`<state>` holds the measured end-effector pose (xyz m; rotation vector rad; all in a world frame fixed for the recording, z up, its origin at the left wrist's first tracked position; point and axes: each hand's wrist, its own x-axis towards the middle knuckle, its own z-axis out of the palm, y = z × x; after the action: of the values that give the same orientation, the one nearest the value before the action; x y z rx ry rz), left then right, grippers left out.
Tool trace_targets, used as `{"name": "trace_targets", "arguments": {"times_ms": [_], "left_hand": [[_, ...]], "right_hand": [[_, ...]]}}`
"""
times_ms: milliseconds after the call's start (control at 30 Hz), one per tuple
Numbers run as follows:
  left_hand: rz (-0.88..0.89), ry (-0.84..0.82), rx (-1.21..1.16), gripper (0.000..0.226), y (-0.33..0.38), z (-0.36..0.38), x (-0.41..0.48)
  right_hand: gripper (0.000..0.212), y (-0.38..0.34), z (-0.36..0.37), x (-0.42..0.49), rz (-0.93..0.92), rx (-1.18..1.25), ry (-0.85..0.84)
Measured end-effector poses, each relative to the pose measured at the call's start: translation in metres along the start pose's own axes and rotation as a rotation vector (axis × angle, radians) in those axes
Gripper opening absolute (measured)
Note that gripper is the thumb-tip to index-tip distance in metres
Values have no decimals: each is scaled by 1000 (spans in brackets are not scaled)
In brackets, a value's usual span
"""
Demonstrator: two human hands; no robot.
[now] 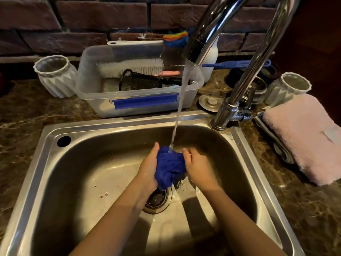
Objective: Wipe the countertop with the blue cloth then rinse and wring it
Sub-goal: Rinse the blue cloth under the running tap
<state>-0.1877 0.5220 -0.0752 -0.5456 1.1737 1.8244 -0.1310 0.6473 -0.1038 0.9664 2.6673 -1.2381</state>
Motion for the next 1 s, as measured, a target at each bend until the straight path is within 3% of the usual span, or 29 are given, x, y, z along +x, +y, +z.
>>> {"name": "trace_targets", "arguments": {"times_ms": [67, 167, 267, 333, 467, 667, 833, 900, 1000], "left_hand": [[-26, -31, -25, 49, 4, -5, 1], [-55, -91, -17, 55, 7, -4, 2], [-104, -161, -9, 60, 12, -2, 3], [-135, -214, 4, 61, 14, -4, 3], [-145, -252, 35, 54, 16, -13, 7], [-48, -362, 310, 42, 15, -21, 5], [22, -500, 556, 68, 11, -31, 0], [62, -462, 542, 61, 10, -30, -1], [116, -362, 319, 53, 8, -33, 2]], "right_hand": [[24, 0, -10, -17, -193, 51, -119], [46, -7, -15, -33, -444, 70, -221], [29, -12, -18, -26, -468, -20, -105], [14, -16, -22, -22, -432, -12, -42], [12, -24, -24, -23, -330, 172, -51], [16, -38, -23, -11, 47, 570, -69], [13, -45, -26, 3, 302, 983, -170], [19, -45, -26, 10, 391, 1155, -210], [28, -41, -27, 16, 429, 1231, -182]]}}
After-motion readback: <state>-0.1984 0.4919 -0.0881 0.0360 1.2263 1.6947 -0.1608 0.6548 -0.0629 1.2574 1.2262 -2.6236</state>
